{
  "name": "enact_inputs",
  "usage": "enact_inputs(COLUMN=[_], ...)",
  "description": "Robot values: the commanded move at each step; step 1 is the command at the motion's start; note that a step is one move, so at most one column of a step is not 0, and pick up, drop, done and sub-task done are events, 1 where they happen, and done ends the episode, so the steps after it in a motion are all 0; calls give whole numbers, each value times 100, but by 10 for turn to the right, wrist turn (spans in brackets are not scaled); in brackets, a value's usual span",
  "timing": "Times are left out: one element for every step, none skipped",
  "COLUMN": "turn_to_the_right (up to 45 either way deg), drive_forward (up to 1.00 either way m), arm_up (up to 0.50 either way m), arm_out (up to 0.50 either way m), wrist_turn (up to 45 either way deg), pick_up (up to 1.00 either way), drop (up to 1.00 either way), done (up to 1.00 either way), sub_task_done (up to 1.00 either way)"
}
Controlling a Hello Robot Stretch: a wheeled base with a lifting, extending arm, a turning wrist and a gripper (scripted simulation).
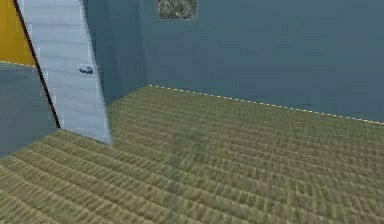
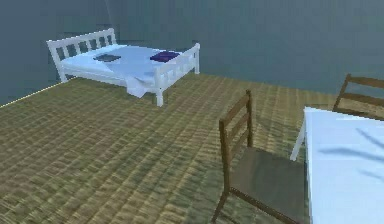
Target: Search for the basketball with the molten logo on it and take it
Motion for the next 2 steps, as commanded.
enact_inputs(turn_to_the_right=[-450,-450], drive_forward=[0,0], arm_up=[0,0], arm_out=[0,0], wrist_turn=[0,0], pick_up=[0,0], drop=[0,0], done=[0,0], sub_task_done=[0,0])
